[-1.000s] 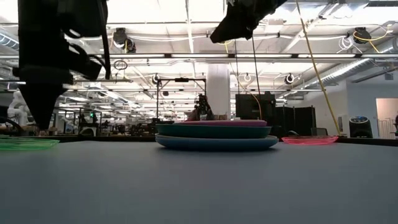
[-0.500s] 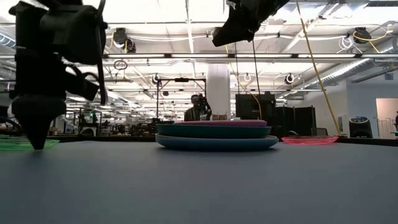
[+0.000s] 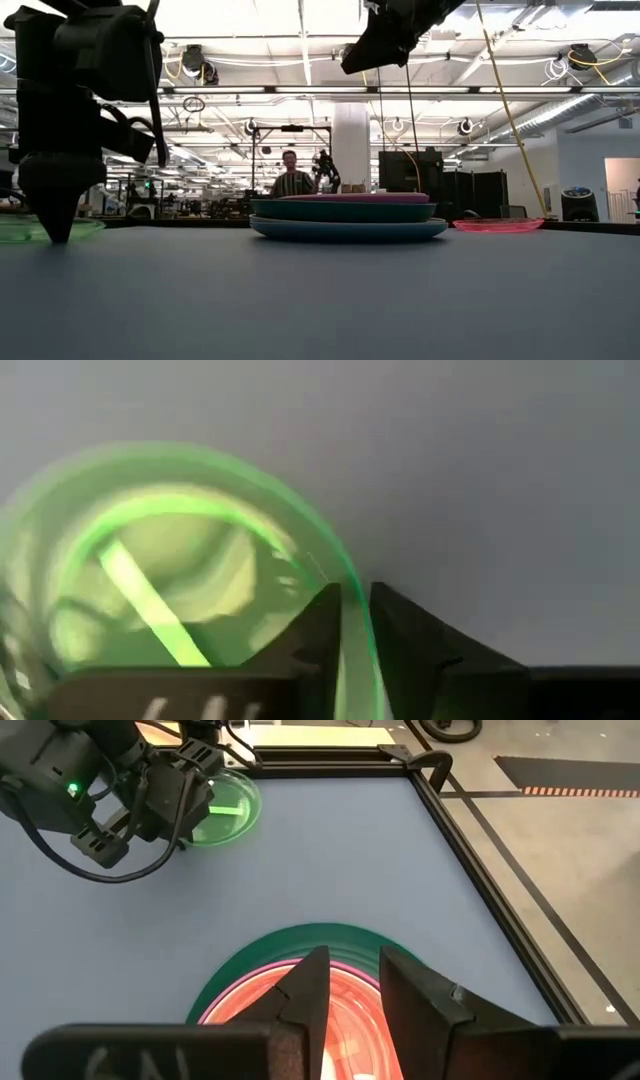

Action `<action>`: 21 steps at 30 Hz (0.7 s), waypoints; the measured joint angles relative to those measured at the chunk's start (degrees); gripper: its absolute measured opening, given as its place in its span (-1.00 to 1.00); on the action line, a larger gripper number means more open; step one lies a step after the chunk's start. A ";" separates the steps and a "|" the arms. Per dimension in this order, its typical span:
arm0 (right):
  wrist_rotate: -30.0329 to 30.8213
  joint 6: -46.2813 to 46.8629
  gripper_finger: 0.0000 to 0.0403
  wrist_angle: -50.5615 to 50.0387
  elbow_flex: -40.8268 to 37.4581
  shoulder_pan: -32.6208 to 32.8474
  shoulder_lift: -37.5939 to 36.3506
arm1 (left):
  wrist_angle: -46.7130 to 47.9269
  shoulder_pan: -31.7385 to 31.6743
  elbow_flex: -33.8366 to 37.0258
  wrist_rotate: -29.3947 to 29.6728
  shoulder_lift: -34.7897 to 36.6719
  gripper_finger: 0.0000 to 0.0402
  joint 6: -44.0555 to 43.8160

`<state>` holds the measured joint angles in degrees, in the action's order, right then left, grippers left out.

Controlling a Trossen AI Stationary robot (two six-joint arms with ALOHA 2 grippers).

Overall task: Stack plastic plates
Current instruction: Stack the light green plate on top of the light pink plate

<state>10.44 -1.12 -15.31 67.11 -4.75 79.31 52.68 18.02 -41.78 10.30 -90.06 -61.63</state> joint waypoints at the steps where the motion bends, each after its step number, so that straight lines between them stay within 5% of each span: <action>1: 0.02 -0.01 -0.57 0.00 0.00 0.00 0.00 | -0.06 0.00 0.00 -0.02 -0.02 -0.75 -0.10; 5: 0.00 0.03 -0.57 -0.45 0.00 0.00 0.00 | 1.17 0.51 -1.24 0.80 -0.26 -0.96 0.33; 15: 0.00 0.03 -0.57 -0.76 0.00 0.00 0.00 | 7.63 0.87 -9.71 8.44 -0.32 -0.96 4.96; 21: 0.00 -0.08 -0.57 -1.15 0.02 0.00 0.00 | 9.14 1.28 -14.02 15.93 -0.30 -0.97 16.75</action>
<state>10.44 -1.19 -16.46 67.13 -4.75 79.31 61.82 19.30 -55.80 26.24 -90.37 -44.88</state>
